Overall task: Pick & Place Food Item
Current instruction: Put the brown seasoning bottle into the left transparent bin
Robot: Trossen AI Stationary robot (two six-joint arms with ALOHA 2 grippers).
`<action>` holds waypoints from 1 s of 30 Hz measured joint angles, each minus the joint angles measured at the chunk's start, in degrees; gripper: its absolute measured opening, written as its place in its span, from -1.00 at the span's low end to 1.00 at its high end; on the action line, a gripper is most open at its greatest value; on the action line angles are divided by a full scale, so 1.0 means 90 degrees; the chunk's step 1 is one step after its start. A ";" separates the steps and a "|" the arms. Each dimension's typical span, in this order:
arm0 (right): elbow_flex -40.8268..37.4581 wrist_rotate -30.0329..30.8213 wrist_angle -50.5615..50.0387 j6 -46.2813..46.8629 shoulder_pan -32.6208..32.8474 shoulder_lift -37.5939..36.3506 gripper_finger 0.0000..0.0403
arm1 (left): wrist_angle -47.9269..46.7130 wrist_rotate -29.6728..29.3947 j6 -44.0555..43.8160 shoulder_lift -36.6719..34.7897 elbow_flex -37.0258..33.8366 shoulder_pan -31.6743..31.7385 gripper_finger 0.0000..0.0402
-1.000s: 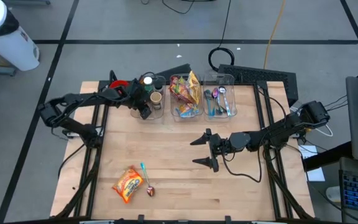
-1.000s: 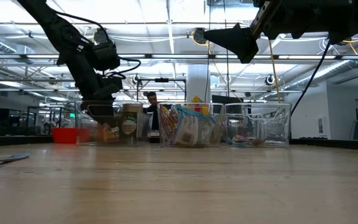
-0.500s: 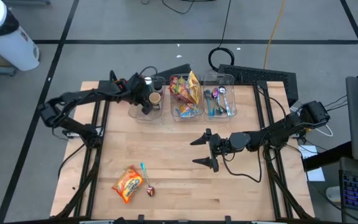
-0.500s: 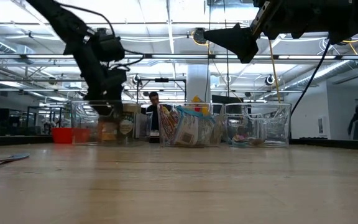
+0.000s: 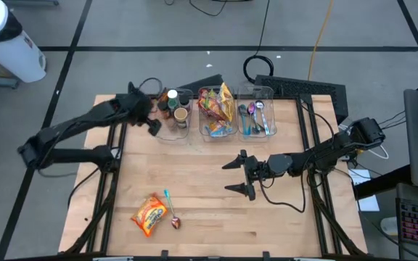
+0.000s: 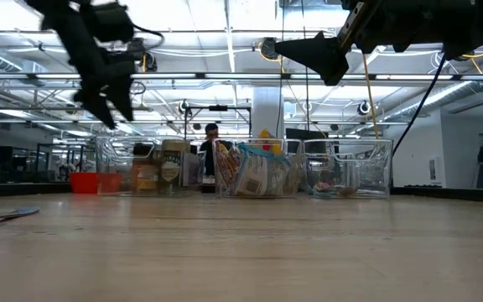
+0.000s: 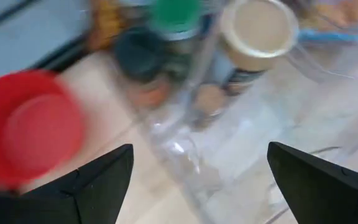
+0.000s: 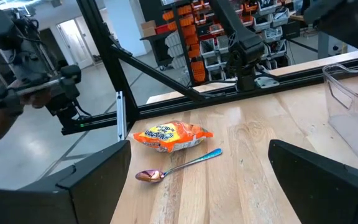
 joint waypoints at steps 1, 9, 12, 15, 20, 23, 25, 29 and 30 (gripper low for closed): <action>-0.0001 0.0000 0.0000 -0.0001 0.0000 0.0000 0.86 | -0.0036 -0.0244 -0.0213 -0.0311 -0.0171 -0.0031 0.89; -0.0002 0.0000 0.0000 -0.0001 0.0000 0.0001 0.86 | -0.0849 -0.1147 -0.1801 -0.1741 -0.1203 -0.0401 0.89; -0.0002 0.0000 0.0002 0.0000 0.0000 0.0000 0.86 | -0.0792 -0.1168 -0.2121 -0.1729 -0.1407 -0.0552 0.86; -0.0002 0.0000 0.0007 0.0000 0.0000 0.0002 0.86 | -0.0675 -0.1206 -0.2316 -0.1570 -0.1558 -0.0644 0.83; -0.0002 -0.0001 0.0018 0.0002 0.0000 0.0002 0.86 | -0.0323 -0.1212 -0.2330 -0.1172 -0.1605 -0.0771 0.81; -0.0002 0.0000 0.0027 0.0002 0.0000 0.0002 0.86 | 0.0180 -0.1158 -0.2270 -0.0912 -0.1605 -0.0890 0.81; -0.0002 -0.0002 0.0036 0.0002 0.0000 0.0002 0.86 | 0.0520 -0.1071 -0.2166 -0.0742 -0.1605 -0.0953 0.81; -0.0002 -0.0002 0.0036 0.0002 0.0000 0.0002 0.86 | 0.0939 -0.0831 -0.2014 -0.0449 -0.1605 -0.1009 0.82; -0.0002 0.0000 0.0036 0.0002 0.0000 0.0002 0.86 | 0.0935 -0.0756 -0.1918 -0.0407 -0.1603 -0.1009 0.83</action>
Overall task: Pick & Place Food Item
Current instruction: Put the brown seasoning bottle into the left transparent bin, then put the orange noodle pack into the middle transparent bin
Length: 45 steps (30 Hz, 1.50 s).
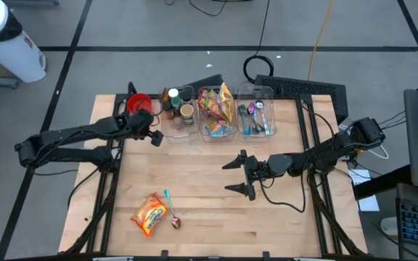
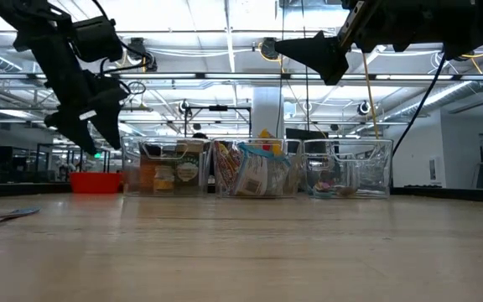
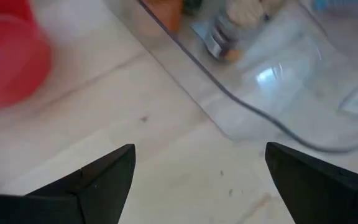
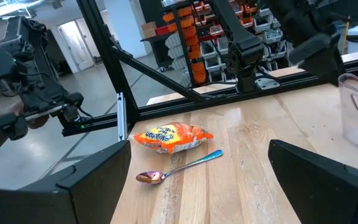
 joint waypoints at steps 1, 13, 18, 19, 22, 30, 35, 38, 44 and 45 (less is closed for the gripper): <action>0.0000 -0.0002 0.0000 0.0000 0.0000 0.0000 0.86 | -0.0034 0.0086 0.0063 0.0023 0.0005 0.0000 0.83; 0.0000 0.0000 -0.0021 -0.0009 0.0000 0.0000 0.86 | 0.0224 0.0989 -0.0214 -0.1628 0.0023 -0.1377 0.83; 0.0000 0.0000 -0.0022 -0.0019 0.0000 0.0000 0.86 | 0.1452 0.1282 -0.0241 -0.1833 0.0025 -0.2957 0.83; 0.0000 0.0002 -0.0024 -0.0019 0.0000 0.0000 0.86 | 0.1723 0.1318 -0.0172 -0.1815 0.0025 -0.3260 0.83; 0.0000 0.0007 -0.0028 -0.0022 0.0000 0.0000 0.86 | 0.2638 0.1715 0.0186 -0.1586 0.0027 -0.4134 0.83; 0.0000 0.0012 -0.0075 -0.0017 0.0000 0.0000 0.86 | 0.3196 0.1732 0.0436 -0.0617 0.0030 -0.5902 0.83; 0.0000 0.0017 -0.0083 -0.0007 0.0000 0.0000 0.86 | 0.1883 0.1323 -0.0652 0.0070 0.0026 -0.6298 0.83; 0.0000 0.0018 -0.0080 -0.0007 0.0000 0.0000 0.86 | 0.1786 0.1378 -0.1290 0.0627 0.0025 -0.6632 0.83; 0.0000 0.0021 -0.0123 -0.0021 0.0000 0.0000 0.86 | 0.2307 0.1362 -0.1686 0.1505 0.0025 -0.7086 0.83; 0.0000 0.0022 -0.0119 -0.0022 0.0000 0.0000 0.86 | 0.2350 0.1285 -0.1708 0.1633 0.0025 -0.7127 0.83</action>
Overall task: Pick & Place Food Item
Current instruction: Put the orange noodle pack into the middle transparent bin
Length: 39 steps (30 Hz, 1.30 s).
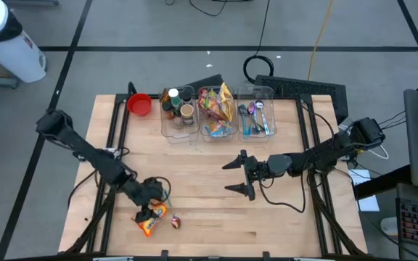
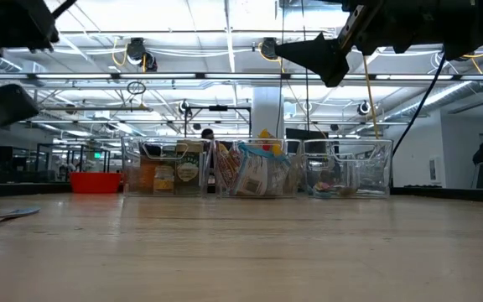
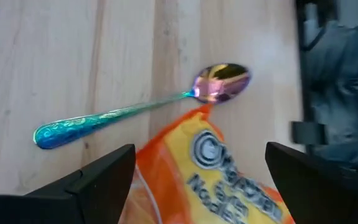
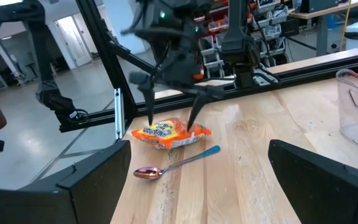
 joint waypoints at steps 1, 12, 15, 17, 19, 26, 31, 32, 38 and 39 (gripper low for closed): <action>0.0000 0.0000 -0.0003 0.0000 0.0000 0.0000 0.86 | 0.0016 -0.0062 -0.0019 0.0108 0.0000 -0.0034 0.83; 0.0000 0.0000 0.0005 0.0000 0.0000 0.0000 0.86 | -0.0016 -0.0069 -0.0144 0.0944 0.0000 -0.0066 0.74; 0.0000 -0.0002 0.0003 0.0000 0.0000 0.0000 0.86 | -0.0033 -0.0074 -0.0184 0.0953 0.0000 -0.0061 0.57; 0.0000 -0.0001 0.0002 0.0000 0.0000 0.0000 0.86 | -0.0032 -0.0067 -0.0186 0.0953 0.0000 -0.0047 0.42; 0.0000 -0.0002 0.0002 0.0002 0.0000 0.0000 0.86 | -0.0032 -0.0050 -0.0184 0.0946 0.0000 -0.0023 0.26; 0.0000 -0.0002 0.0002 0.0000 0.0000 0.0000 0.86 | -0.0037 0.0610 -0.0141 0.0692 0.0000 0.0321 -0.34; 0.0000 -0.0002 0.0002 0.0000 0.0000 0.0000 0.86 | -0.0021 0.0991 -0.0176 0.0262 0.0000 0.0609 -0.70; 0.0000 -0.0001 0.0002 0.0000 0.0000 0.0000 0.86 | -0.0014 0.0992 -0.0160 0.0141 0.0000 0.0667 -0.75; 0.0000 -0.0002 0.0002 0.0000 -0.0002 0.0000 0.86 | 0.0100 0.0977 -0.0139 -0.0714 0.0000 0.1105 -0.91; 0.0000 -0.0002 0.0002 0.0000 0.0000 0.0000 0.86 | 0.0214 0.0932 -0.0104 -0.0868 0.0000 0.1193 -0.90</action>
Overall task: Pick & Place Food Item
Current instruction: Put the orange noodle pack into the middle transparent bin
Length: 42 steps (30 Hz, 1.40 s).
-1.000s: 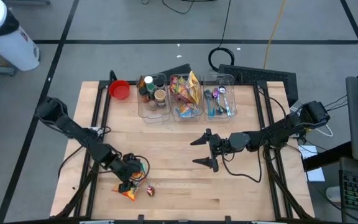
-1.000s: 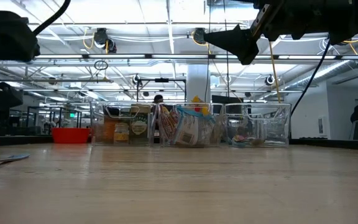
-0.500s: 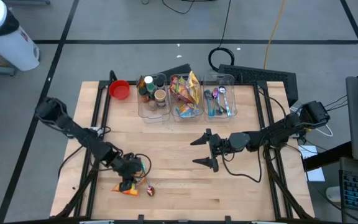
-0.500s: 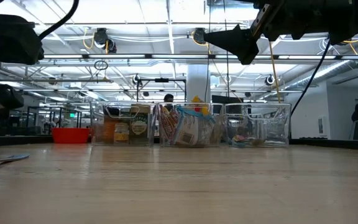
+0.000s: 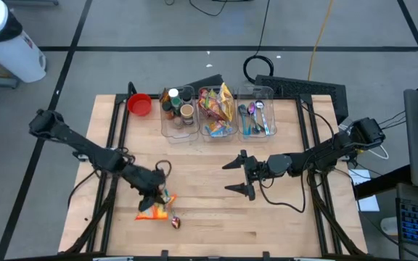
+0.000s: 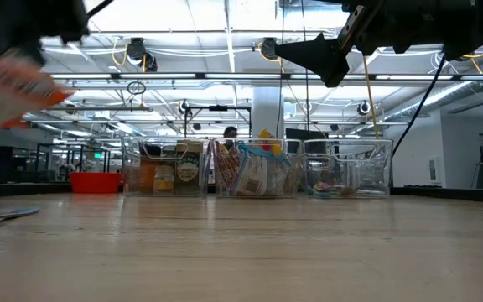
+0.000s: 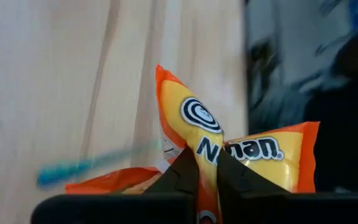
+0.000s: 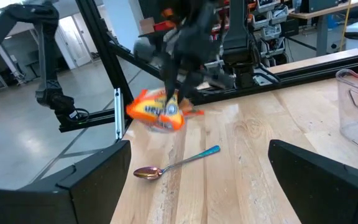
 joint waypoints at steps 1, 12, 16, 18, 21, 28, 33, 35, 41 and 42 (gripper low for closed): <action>0.0000 -0.0001 0.0000 0.0000 -0.0001 0.0000 0.86 | 0.0150 -0.0066 0.0080 -0.0153 0.0000 0.0106 -0.89; 0.0000 -0.0008 0.0158 -0.0168 -0.0002 -0.0083 0.86 | 0.2309 -0.0543 0.2247 -0.0779 0.0335 0.1759 -0.78; 0.0000 -0.0015 0.0122 -0.0211 0.0000 -0.0178 0.86 | 0.2079 -0.0589 0.2825 -0.0403 0.1033 0.2581 -0.77; 0.0000 -0.0015 0.0165 -0.0211 0.0000 -0.0192 0.86 | 0.1941 -0.0601 0.3131 -0.0125 0.1405 0.2993 -0.77; 0.0000 -0.0015 0.0124 -0.0207 0.0000 -0.0187 0.86 | 0.1752 -0.0600 0.3626 0.0382 0.1992 0.3616 -0.77; 0.0000 -0.0018 0.0100 -0.0199 0.0000 -0.0187 0.86 | 0.1524 -0.0622 0.4331 0.1845 0.2959 0.4936 -0.77; 0.0000 -0.0018 0.0092 -0.0199 0.0000 -0.0187 0.86 | 0.1582 -0.0628 0.4130 0.2901 0.3319 0.5644 -0.77; 0.0000 -0.0018 0.0091 -0.0199 0.0000 -0.0187 0.86 | 0.1583 -0.0624 0.4113 0.3272 0.3413 0.5828 -0.77; 0.0000 -0.0019 0.0085 -0.0199 0.0000 -0.0187 0.86 | 0.1596 -0.0621 0.3852 0.4050 0.3538 0.6125 -0.77; 0.0000 -0.0020 0.0085 -0.0199 0.0000 -0.0187 0.86 | 0.1628 -0.0613 0.3897 0.4107 0.3543 0.6126 -0.77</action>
